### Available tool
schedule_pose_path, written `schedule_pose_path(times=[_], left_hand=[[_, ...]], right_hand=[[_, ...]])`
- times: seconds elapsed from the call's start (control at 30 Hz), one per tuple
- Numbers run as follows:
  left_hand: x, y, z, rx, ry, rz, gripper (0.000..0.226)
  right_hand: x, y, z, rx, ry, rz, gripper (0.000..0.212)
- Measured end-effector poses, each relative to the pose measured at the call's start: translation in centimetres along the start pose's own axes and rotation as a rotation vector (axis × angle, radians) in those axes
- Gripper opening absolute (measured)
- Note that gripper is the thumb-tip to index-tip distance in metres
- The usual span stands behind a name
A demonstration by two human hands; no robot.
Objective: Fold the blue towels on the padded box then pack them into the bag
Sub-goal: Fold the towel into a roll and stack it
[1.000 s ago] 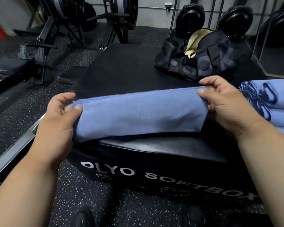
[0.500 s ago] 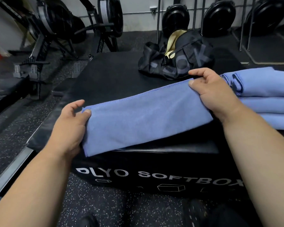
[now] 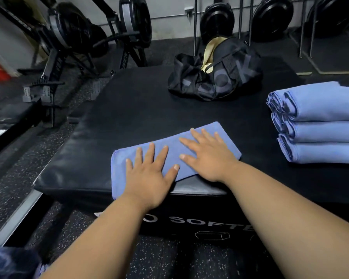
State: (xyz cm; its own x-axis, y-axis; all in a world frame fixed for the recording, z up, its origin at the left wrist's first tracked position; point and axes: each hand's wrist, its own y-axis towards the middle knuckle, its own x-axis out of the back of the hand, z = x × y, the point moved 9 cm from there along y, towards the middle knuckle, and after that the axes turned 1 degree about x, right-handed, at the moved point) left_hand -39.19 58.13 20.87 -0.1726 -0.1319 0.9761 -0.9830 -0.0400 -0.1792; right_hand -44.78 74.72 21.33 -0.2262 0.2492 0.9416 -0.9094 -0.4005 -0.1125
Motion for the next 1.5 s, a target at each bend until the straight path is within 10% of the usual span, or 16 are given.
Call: schedule_pose_path(times=[0.5, 0.9, 1.13, 1.5], left_hand=[[2.0, 1.6, 6.5, 0.179, 0.010, 0.080, 0.063], [1.3, 2.0, 5.2, 0.183, 0.032, 0.011, 0.087], [2.7, 0.6, 1.1, 0.043, -0.028, -0.186, 0.088], [-0.9, -2.7, 1.0, -0.214, 0.004, -0.097, 0.079]], right_hand=[[2.8, -2.4, -7.3, -0.273, 0.030, -0.012, 0.058], [5.1, -0.7, -8.7, -0.257, 0.487, -0.304, 0.037], [7.9, 0.4, -9.1, -0.250, 0.202, -0.574, 0.046], [1.1, 1.0, -4.4, -0.138, -0.001, 0.002, 0.075]])
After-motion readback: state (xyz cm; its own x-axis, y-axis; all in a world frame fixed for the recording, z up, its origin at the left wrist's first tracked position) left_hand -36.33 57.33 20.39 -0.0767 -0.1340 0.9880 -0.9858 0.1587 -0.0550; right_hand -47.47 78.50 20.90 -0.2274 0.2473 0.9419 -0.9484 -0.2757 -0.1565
